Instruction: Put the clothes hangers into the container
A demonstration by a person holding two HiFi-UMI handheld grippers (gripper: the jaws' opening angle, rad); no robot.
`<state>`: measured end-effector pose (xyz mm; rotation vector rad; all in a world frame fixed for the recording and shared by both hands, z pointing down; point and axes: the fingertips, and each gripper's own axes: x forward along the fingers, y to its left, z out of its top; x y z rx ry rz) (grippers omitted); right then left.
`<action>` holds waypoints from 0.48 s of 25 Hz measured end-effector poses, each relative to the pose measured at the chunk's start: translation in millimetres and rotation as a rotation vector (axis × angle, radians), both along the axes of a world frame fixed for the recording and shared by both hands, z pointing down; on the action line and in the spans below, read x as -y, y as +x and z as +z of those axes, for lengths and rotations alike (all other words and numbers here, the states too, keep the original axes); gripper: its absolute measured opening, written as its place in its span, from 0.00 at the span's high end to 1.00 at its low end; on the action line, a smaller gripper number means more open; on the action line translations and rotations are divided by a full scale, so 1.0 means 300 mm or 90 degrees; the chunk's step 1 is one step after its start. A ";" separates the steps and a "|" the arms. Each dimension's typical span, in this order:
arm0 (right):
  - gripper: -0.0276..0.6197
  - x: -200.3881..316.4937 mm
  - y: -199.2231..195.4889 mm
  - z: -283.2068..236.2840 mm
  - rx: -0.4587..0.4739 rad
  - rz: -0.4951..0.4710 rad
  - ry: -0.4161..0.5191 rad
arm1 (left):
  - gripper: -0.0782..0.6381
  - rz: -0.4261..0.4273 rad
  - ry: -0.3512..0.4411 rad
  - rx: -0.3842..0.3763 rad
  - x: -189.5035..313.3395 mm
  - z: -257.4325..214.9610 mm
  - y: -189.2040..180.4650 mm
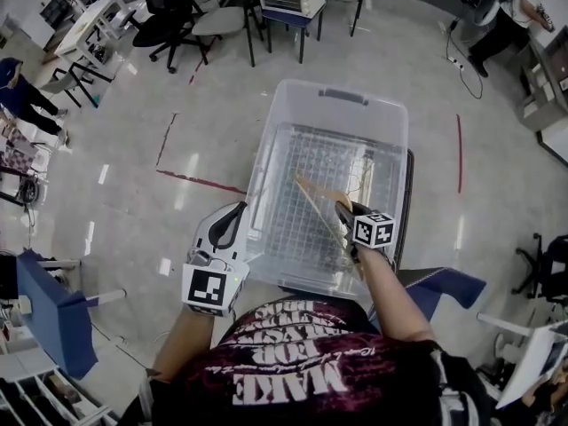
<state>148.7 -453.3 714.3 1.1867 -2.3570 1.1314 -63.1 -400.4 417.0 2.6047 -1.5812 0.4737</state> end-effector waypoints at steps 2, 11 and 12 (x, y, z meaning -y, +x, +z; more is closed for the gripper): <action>0.86 -0.021 -0.012 0.101 0.009 0.001 -0.048 | 0.88 -0.005 -0.009 0.006 -0.010 0.014 0.002; 0.84 -0.009 -0.005 0.336 0.083 0.044 -0.156 | 0.88 -0.035 -0.032 0.025 -0.020 0.035 -0.015; 0.83 -0.011 0.004 0.363 0.074 0.057 -0.167 | 0.88 -0.039 -0.034 0.027 -0.026 0.041 -0.022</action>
